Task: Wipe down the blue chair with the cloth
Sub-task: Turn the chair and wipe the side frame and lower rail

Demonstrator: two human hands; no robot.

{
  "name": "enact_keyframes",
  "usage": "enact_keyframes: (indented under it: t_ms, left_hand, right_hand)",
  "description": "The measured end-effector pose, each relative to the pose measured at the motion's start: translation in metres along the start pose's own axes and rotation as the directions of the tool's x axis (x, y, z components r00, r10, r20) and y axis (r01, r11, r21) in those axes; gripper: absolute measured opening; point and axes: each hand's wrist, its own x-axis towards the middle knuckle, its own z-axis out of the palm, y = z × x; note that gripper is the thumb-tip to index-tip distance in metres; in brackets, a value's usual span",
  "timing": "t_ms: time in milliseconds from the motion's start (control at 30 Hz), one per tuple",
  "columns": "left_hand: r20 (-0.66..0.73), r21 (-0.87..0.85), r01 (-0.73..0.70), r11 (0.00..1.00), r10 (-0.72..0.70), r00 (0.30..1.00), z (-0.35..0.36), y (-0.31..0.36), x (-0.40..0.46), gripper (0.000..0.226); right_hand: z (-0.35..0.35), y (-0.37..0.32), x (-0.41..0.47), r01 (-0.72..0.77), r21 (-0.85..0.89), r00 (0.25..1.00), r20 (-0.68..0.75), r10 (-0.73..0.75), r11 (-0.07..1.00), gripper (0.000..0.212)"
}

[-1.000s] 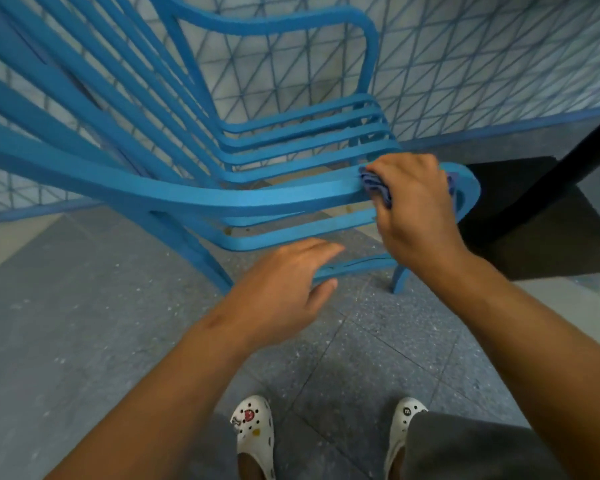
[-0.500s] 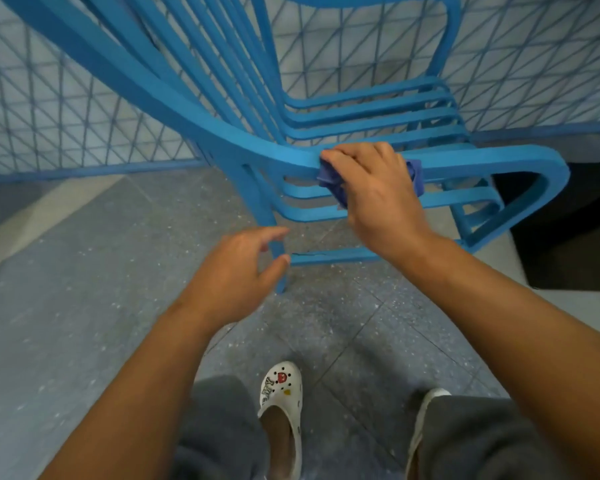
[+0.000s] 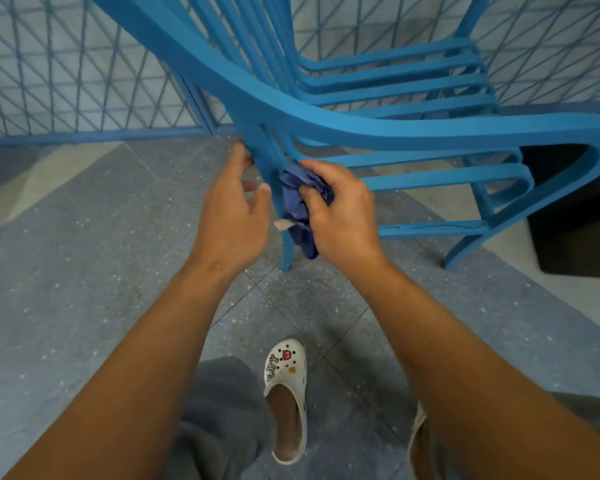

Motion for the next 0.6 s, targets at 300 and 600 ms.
enact_keyframes:
  t_ms: [300, 600]
  left_hand:
    - [0.128, 0.025, -0.053, 0.998, 0.049, 0.991, -0.003, -0.017, 0.006, 0.096]
    - [0.169, 0.007, -0.012, 1.0, 0.011, 0.986, -0.005, -0.01, -0.001, 0.101]
  right_hand:
    - [0.047, 0.014, 0.011, 0.117, 0.046, 0.986, -0.124, -0.111, 0.992, 0.041]
    - [0.046, 0.045, 0.0, -0.132, 0.102, 0.991, 0.042, 0.128, 0.986, 0.032]
